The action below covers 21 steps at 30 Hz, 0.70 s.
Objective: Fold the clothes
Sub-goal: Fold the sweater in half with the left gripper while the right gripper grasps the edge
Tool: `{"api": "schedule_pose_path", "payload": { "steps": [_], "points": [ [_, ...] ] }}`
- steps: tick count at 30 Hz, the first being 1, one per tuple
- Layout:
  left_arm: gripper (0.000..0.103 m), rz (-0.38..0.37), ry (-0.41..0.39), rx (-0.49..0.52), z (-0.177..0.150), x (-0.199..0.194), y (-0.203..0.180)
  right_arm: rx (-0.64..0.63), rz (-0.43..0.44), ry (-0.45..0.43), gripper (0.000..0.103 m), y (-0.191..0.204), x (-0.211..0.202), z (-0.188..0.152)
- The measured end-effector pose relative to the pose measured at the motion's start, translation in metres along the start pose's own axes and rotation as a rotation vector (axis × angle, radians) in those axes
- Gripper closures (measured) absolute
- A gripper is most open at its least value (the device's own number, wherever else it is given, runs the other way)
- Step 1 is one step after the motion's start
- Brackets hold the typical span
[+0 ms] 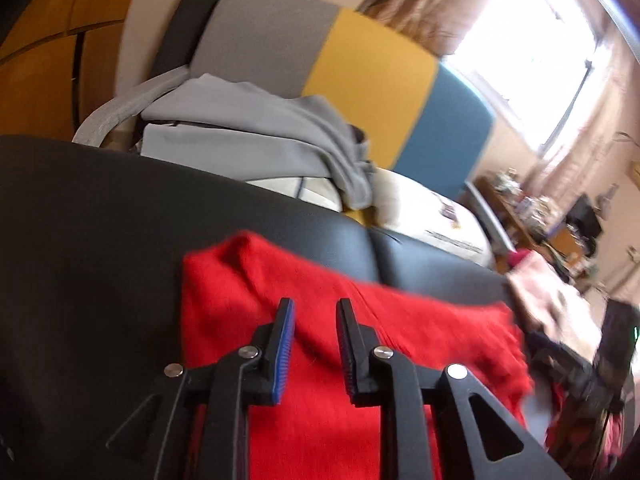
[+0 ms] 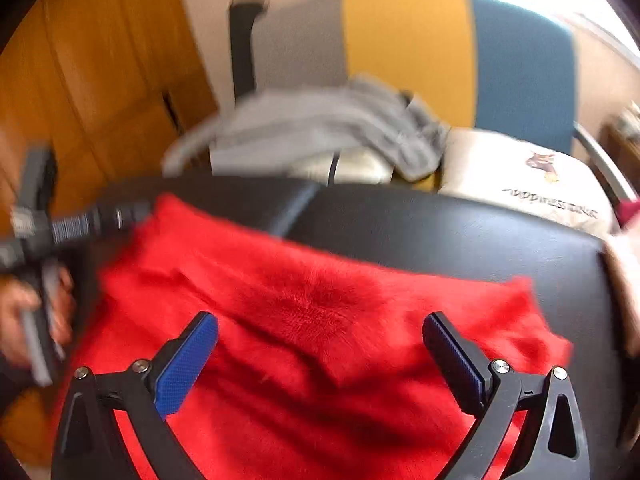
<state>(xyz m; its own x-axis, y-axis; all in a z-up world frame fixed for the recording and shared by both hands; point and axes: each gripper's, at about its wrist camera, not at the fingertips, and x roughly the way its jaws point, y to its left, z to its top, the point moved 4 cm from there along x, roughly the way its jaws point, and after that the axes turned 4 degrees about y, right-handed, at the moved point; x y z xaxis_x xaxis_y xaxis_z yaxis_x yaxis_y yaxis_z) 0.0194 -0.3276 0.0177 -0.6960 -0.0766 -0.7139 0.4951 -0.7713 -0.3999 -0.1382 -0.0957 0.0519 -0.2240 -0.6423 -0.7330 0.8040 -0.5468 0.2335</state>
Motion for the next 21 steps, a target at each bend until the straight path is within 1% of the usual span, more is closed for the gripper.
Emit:
{"api": "schedule_pose_path", "payload": {
  "steps": [1,2,3,4,6,9,11,13,15,16,19,21],
  "points": [
    [0.081,-0.015,0.015,0.013,-0.011,-0.009,0.0,0.053,0.049,-0.019,0.0,-0.004,-0.021,-0.01],
    [0.081,-0.027,0.036,0.02,-0.026,-0.021,0.003,0.108,0.118,-0.034,0.0,-0.01,-0.042,-0.023],
    [0.081,-0.037,0.049,0.02,-0.042,-0.034,0.008,0.166,0.186,-0.034,0.0,-0.018,-0.06,-0.039],
    [0.079,-0.044,0.061,0.02,-0.058,-0.045,0.013,0.22,0.229,-0.024,0.0,-0.027,-0.077,-0.058],
    [0.078,-0.045,0.093,0.011,-0.087,-0.062,0.025,0.311,0.269,-0.002,0.0,-0.044,-0.106,-0.099],
    [0.077,-0.051,0.134,-0.035,-0.131,-0.083,0.042,0.412,0.297,0.029,0.0,-0.063,-0.141,-0.165],
    [0.076,-0.059,0.155,-0.071,-0.156,-0.092,0.049,0.467,0.308,0.051,0.0,-0.069,-0.154,-0.202],
    [0.076,-0.075,0.177,-0.101,-0.178,-0.099,0.051,0.501,0.321,0.075,0.0,-0.067,-0.158,-0.231],
    [0.075,-0.088,0.194,-0.114,-0.198,-0.103,0.049,0.529,0.348,0.087,0.0,-0.062,-0.158,-0.253],
    [0.075,-0.099,0.192,-0.102,-0.206,-0.106,0.046,0.537,0.366,0.095,0.0,-0.059,-0.156,-0.26],
    [0.075,-0.125,0.196,-0.077,-0.223,-0.112,0.037,0.536,0.442,0.075,0.0,-0.046,-0.154,-0.264],
    [0.074,-0.14,0.197,-0.072,-0.232,-0.117,0.035,0.513,0.482,0.089,0.0,-0.034,-0.151,-0.266]
  ]
}}
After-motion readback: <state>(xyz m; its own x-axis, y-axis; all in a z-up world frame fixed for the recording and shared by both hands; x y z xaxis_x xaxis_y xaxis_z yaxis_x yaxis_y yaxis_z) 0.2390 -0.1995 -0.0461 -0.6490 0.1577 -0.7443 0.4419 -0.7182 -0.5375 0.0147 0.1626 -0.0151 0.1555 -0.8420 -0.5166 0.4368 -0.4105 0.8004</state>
